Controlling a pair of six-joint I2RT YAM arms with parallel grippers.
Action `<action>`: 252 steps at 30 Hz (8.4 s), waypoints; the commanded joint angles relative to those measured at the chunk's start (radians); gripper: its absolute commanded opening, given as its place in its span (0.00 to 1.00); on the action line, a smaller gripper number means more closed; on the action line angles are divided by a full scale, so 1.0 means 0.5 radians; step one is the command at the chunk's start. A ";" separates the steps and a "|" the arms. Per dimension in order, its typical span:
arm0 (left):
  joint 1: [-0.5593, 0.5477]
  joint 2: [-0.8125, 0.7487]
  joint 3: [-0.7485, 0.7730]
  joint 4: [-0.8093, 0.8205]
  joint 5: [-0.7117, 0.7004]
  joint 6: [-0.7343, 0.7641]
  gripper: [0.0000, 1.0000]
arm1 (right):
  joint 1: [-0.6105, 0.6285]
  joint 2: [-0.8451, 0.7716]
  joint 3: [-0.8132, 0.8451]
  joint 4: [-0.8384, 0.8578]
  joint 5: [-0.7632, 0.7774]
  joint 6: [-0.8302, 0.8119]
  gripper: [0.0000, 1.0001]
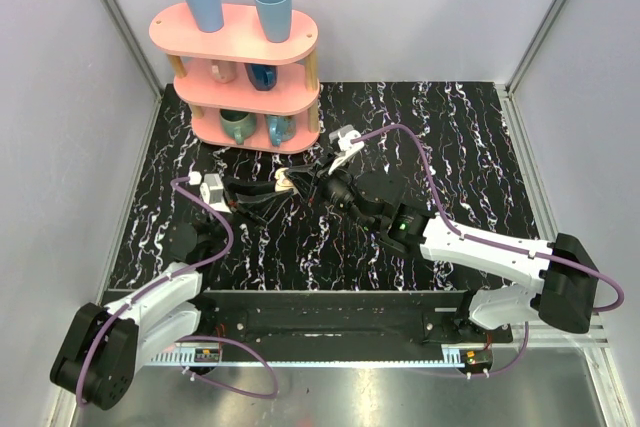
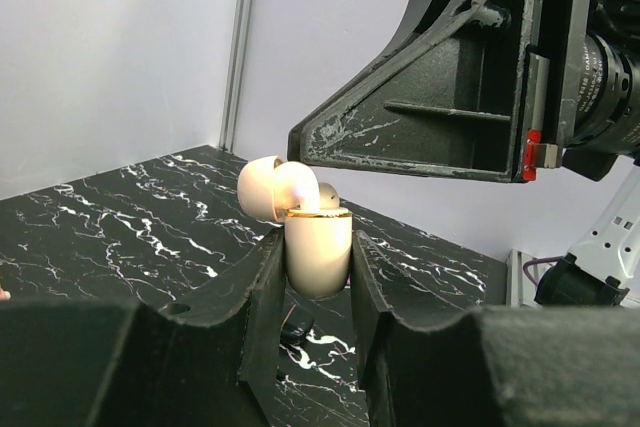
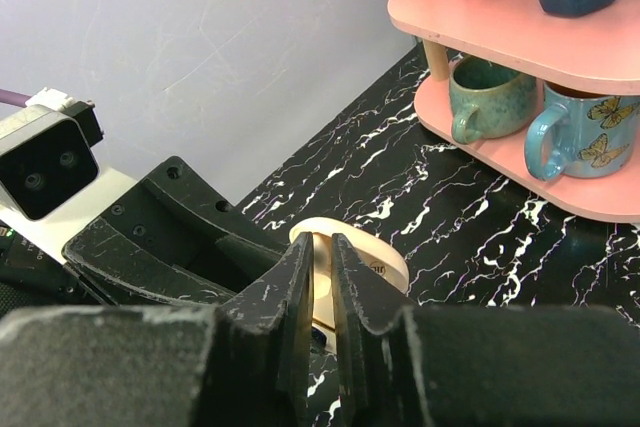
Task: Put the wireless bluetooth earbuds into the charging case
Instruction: Place the earbud in the charging case, then close the charging case, then place the charging case at the center of the board.
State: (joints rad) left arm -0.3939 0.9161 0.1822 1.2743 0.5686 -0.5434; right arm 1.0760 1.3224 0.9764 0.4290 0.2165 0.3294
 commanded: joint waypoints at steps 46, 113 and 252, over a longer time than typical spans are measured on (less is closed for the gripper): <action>-0.001 -0.004 0.120 0.663 0.372 -0.042 0.00 | -0.406 0.006 0.415 -0.606 -0.629 0.001 0.18; -0.004 0.033 0.142 0.630 0.412 0.028 0.00 | -0.409 0.021 0.388 -0.836 -1.375 0.222 0.19; 0.269 1.037 -0.097 -0.606 -0.671 -0.576 0.67 | -0.345 -0.335 0.155 -0.919 -0.430 0.286 0.38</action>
State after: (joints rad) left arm -0.2657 1.5105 0.1287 1.0512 0.2905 -0.8902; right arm 0.8974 1.1770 1.0595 -0.0723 0.0086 0.4614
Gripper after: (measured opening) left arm 0.671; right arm 0.376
